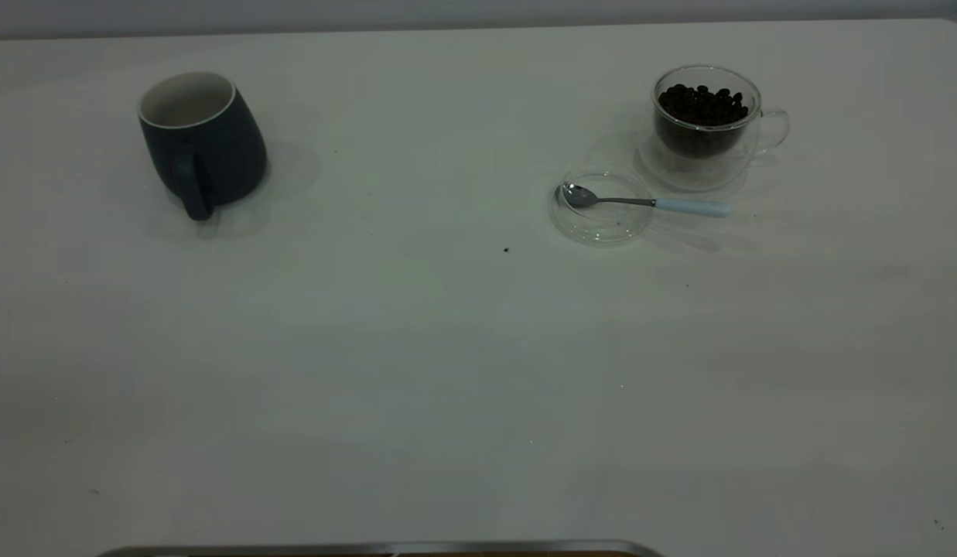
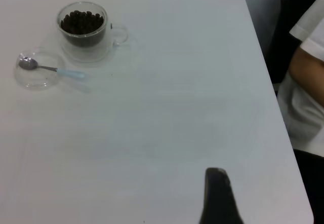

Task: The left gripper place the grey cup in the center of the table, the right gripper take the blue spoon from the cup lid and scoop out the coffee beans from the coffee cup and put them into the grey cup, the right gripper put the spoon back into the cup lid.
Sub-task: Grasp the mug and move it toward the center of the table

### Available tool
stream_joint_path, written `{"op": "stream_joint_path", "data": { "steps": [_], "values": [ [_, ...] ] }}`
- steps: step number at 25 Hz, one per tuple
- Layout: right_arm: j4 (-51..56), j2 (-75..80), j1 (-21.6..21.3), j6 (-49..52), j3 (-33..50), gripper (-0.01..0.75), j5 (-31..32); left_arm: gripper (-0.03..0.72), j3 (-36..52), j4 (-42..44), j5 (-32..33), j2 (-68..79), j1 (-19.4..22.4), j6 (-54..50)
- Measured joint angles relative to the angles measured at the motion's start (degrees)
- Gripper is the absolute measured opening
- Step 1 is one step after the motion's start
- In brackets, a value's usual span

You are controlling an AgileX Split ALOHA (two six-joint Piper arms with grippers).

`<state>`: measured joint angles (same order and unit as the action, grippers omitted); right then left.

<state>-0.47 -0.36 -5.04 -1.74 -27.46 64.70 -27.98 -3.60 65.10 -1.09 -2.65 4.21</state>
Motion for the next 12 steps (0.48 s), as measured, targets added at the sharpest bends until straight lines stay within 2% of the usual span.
{"op": "stream_joint_path", "data": {
  "steps": [5, 12],
  "values": [
    [0.00, 0.00, 0.00, 0.00, 0.00, 0.517, 0.00, 0.530, -1.89, 0.72, -1.69, 3.20, -0.20, -3.16],
    [0.00, 0.00, 0.00, 0.00, 0.00, 0.489, 0.00, 0.530, -11.42, 4.03, -9.16, 27.42, -1.31, -0.99]
  ]
}}
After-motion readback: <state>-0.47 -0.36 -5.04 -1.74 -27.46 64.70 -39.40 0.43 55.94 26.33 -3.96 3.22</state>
